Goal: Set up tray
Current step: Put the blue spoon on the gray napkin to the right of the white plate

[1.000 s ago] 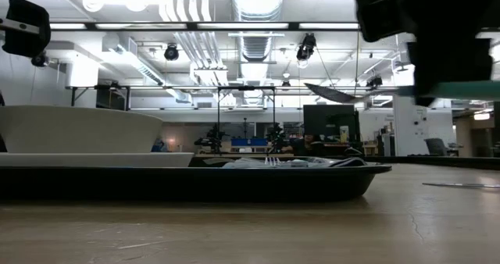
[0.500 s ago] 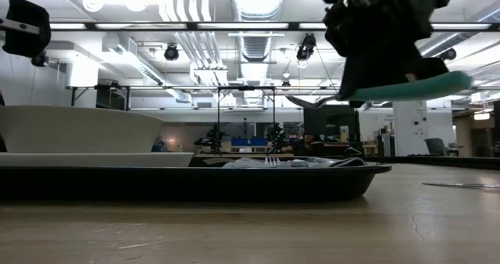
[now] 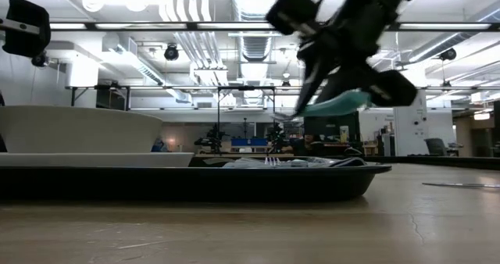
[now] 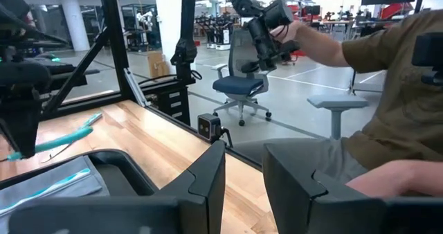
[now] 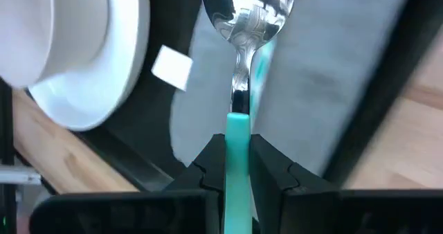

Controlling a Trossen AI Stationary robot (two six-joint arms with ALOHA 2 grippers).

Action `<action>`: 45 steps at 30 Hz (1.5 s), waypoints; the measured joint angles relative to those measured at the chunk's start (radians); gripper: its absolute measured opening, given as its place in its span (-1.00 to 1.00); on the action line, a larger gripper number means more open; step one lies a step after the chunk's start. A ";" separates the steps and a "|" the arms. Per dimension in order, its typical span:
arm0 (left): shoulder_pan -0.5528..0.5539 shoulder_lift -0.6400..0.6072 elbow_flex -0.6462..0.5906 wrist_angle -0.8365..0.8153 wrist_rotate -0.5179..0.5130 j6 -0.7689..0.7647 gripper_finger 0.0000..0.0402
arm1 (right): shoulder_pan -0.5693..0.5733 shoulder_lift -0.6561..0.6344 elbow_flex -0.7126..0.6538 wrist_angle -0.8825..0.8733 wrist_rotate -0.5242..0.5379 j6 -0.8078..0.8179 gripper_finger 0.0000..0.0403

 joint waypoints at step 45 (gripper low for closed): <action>0.000 0.001 0.000 -0.003 0.000 0.000 -0.61 | -0.080 0.471 0.647 -0.512 0.105 0.145 -0.86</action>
